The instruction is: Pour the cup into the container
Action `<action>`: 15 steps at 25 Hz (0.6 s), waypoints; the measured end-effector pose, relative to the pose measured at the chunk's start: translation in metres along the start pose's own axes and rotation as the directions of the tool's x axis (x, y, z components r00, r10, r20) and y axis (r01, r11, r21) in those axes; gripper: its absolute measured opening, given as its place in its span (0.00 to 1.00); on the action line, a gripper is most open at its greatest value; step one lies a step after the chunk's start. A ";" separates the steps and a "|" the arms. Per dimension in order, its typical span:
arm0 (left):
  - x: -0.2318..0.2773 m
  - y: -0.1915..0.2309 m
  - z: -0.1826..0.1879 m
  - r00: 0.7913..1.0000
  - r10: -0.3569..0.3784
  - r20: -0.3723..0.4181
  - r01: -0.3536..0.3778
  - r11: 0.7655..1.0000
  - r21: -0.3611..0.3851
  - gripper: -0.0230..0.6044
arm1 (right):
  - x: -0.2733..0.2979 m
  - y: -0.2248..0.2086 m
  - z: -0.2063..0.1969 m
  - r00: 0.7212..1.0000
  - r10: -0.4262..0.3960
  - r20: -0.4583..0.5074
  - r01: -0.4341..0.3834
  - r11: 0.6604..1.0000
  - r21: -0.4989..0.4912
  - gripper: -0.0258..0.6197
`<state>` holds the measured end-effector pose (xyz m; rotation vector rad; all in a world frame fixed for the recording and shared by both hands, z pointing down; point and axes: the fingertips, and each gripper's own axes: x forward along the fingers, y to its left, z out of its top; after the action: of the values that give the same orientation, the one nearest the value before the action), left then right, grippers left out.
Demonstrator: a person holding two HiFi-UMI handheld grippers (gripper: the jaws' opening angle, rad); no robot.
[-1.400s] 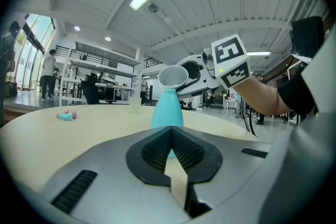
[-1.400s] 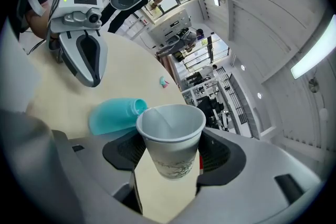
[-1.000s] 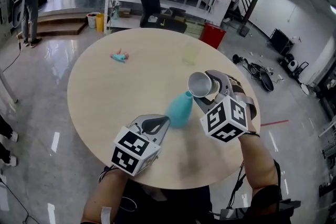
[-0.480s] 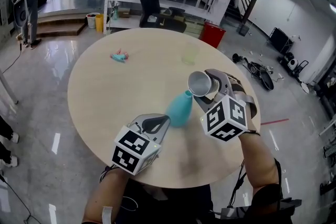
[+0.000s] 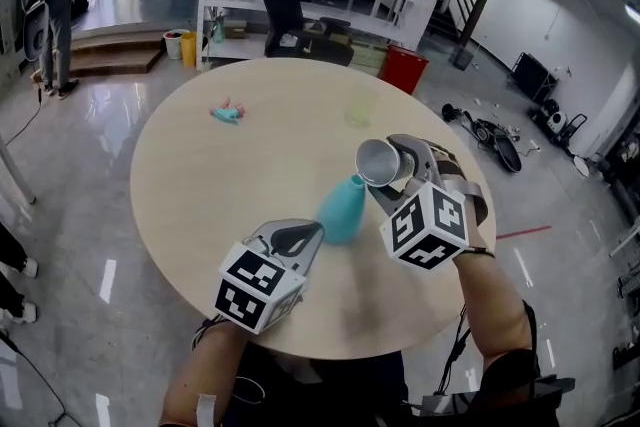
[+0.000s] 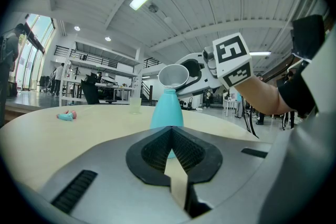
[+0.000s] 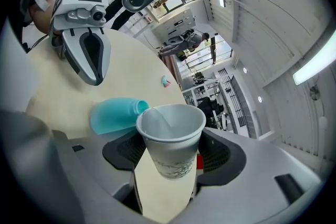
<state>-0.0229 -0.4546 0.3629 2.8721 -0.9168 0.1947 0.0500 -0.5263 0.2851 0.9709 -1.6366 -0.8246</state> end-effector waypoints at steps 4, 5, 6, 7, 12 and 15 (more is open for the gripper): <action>0.000 0.000 0.000 1.000 -0.001 0.000 0.001 1.000 -0.001 0.04 | 0.000 -0.001 -0.001 1.000 -0.004 0.010 0.003 1.000 0.026 0.53; 0.000 0.000 0.000 1.000 -0.001 0.000 0.001 1.000 -0.001 0.04 | 0.000 0.000 -0.001 1.000 0.002 0.019 -0.003 0.999 0.045 0.53; -0.001 0.000 0.001 1.000 -0.001 0.000 0.001 1.000 -0.002 0.04 | 0.000 0.001 -0.001 0.999 0.011 0.031 -0.013 0.997 0.071 0.53; -0.001 0.000 0.001 1.000 -0.001 0.000 0.001 1.000 -0.002 0.04 | 0.001 0.003 -0.001 0.999 0.021 0.044 -0.026 0.995 0.101 0.53; -0.002 0.003 -0.001 1.000 0.000 0.003 0.000 1.000 -0.001 0.04 | 0.003 0.007 -0.005 0.994 0.044 0.100 -0.067 0.970 0.234 0.53; -0.003 0.001 -0.002 1.000 0.000 0.000 0.000 1.000 -0.002 0.04 | 0.000 0.009 -0.011 0.990 0.049 0.133 -0.089 0.946 0.310 0.53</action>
<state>-0.0261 -0.4533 0.3643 2.8706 -0.9161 0.1933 0.0585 -0.5232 0.2952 1.0925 -1.9396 -0.5939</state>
